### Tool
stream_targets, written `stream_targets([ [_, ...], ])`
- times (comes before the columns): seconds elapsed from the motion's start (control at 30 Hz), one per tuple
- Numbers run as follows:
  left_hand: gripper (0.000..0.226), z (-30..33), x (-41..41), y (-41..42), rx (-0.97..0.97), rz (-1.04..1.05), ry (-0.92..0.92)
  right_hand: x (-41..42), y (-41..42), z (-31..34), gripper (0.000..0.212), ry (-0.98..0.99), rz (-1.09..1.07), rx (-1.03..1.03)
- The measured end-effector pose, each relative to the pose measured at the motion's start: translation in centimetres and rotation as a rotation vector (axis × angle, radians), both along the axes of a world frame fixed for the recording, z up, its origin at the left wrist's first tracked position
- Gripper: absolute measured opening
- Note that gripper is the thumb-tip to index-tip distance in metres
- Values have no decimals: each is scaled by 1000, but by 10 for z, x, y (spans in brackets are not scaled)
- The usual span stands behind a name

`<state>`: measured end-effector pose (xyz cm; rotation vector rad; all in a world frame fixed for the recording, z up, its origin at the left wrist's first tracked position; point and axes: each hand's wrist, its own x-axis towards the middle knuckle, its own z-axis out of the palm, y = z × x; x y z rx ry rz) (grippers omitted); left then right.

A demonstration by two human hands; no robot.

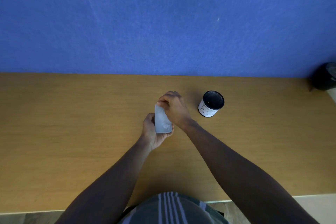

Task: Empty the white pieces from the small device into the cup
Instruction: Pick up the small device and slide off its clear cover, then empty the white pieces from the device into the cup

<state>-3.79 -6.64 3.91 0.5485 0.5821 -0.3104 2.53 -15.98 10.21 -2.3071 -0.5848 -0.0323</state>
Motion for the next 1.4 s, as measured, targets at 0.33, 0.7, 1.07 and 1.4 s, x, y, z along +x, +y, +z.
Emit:
stream_targets([
  [0.33, 39, -1, 5, 3, 7, 20, 25, -4, -8, 20, 3, -19, 23, 127],
  [0.7, 39, -4, 6, 9, 112, 26, 47, -38, -55, 42, 4, 71, 152, 261],
  [1.07, 57, -3, 10, 17, 38, -12, 24, -78, -118, 10, 7, -258, 73, 117],
  [1.4, 61, 1, 10, 23, 36, -39, 11, -62, -112, -89, 16, -192, -111, -129],
])
